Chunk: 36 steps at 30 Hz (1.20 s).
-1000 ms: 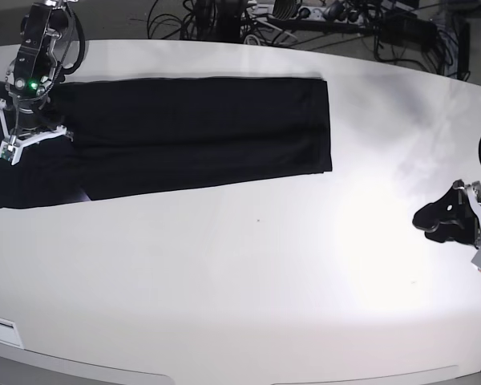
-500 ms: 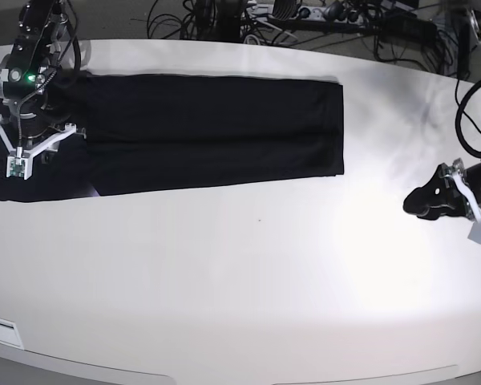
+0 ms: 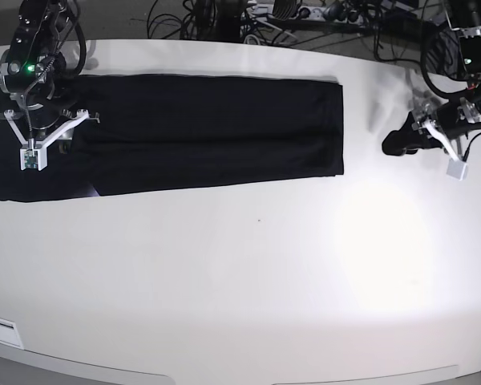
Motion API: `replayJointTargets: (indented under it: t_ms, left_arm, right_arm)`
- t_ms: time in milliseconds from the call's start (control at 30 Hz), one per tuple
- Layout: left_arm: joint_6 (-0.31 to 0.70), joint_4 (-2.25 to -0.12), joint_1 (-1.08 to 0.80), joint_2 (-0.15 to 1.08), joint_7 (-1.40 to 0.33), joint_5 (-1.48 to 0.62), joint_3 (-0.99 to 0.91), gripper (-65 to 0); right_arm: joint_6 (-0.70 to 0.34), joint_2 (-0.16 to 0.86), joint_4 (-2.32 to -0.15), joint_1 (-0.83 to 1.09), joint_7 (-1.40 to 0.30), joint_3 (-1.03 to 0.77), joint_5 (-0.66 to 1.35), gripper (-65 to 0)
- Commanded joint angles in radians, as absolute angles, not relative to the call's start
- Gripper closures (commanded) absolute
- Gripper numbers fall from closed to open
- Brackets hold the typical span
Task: Fold the T-shirt properly
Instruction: 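Move the left gripper to the hem end and grasp the strip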
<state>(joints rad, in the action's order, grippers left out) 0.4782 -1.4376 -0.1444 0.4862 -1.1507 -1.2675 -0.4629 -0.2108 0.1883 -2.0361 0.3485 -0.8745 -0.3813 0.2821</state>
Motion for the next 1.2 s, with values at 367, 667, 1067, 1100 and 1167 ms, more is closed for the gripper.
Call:
replayJointTargets:
  t_ms: [367, 667, 1067, 1100, 1167]
  left_arm:
    - [0.432, -1.451, -0.158, 0.359, -1.133, -1.21, -0.358, -34.7]
    - [0.428, -1.451, -0.166, 0.315, -1.132, -1.208, -0.254, -34.7]
    - [0.429, -1.453, -0.166, 0.265, -1.133, -1.219, -0.192, -34.6]
    - [0.429, -1.454, -0.166, 0.263, -1.133, -1.22, -0.192, -34.2]
    - [0.429, -1.464, -0.166, 0.263, -1.133, -1.22, -0.192, -32.9]
  right_arm:
    - [-0.211, 0.203, -2.053, 0.341, -0.868, -0.387, 0.284, -22.6]
    - [-0.21, 0.203, -2.053, 0.341, -0.868, -0.387, 0.284, -22.6]
    - [-0.21, 0.203, -2.053, 0.341, -0.876, -0.387, 0.284, -22.6]
    - [-0.21, 0.203, -2.053, 0.341, -0.876, -0.387, 0.284, -22.6]
    - [-0.211, 0.203, -2.053, 0.341, -0.876, -0.387, 0.284, -22.6]
